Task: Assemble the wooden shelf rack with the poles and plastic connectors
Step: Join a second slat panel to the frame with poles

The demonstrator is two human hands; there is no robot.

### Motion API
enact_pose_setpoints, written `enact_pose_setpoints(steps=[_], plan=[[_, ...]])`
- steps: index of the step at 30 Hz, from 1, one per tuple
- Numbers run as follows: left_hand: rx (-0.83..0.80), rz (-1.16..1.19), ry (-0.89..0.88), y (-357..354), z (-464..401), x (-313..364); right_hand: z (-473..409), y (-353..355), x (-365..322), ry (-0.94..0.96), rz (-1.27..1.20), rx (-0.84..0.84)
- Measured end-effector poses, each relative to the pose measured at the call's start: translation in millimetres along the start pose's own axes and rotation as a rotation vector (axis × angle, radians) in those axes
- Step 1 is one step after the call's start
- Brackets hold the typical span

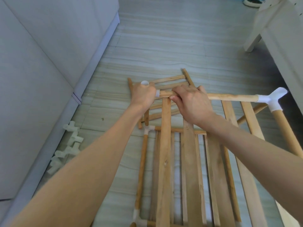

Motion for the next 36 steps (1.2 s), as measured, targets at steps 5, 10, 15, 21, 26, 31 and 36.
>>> enact_pose_setpoints(steps=[5,10,15,21,26,31,36], plan=[[-0.034,0.006,0.033,1.7,2.3,-1.0,-0.7,-2.1,-3.3,-0.011,0.029,0.006],[-0.09,0.012,0.055,-5.0,5.3,7.4,2.4,-3.4,13.0,-0.088,0.049,-0.015],[-0.163,0.008,0.058,-6.9,6.6,3.0,16.0,-16.0,5.5,-0.187,0.1,-0.126],[-0.301,-0.066,0.027,5.3,24.6,17.3,64.7,-18.1,-16.9,-0.176,-0.09,-0.304],[-0.356,0.049,-0.052,36.7,76.7,23.9,105.8,-15.2,-54.0,-0.189,-0.187,-0.432],[-0.38,0.036,-0.033,70.1,148.5,-4.3,141.6,-2.3,-90.1,-0.199,-0.191,-0.49],[-0.463,0.014,0.031,86.1,236.0,-63.6,199.9,0.9,-138.2,-0.113,-0.273,-0.602]])
Point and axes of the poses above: each hand's wrist, its own z-axis away from the middle knuckle, its own y-axis out of the back of the hand, x = y × z, the point moved 10 cm from there along -z, towards the middle knuckle, and after that the axes turned 15 degrees about -z, right-handed, at the moved point
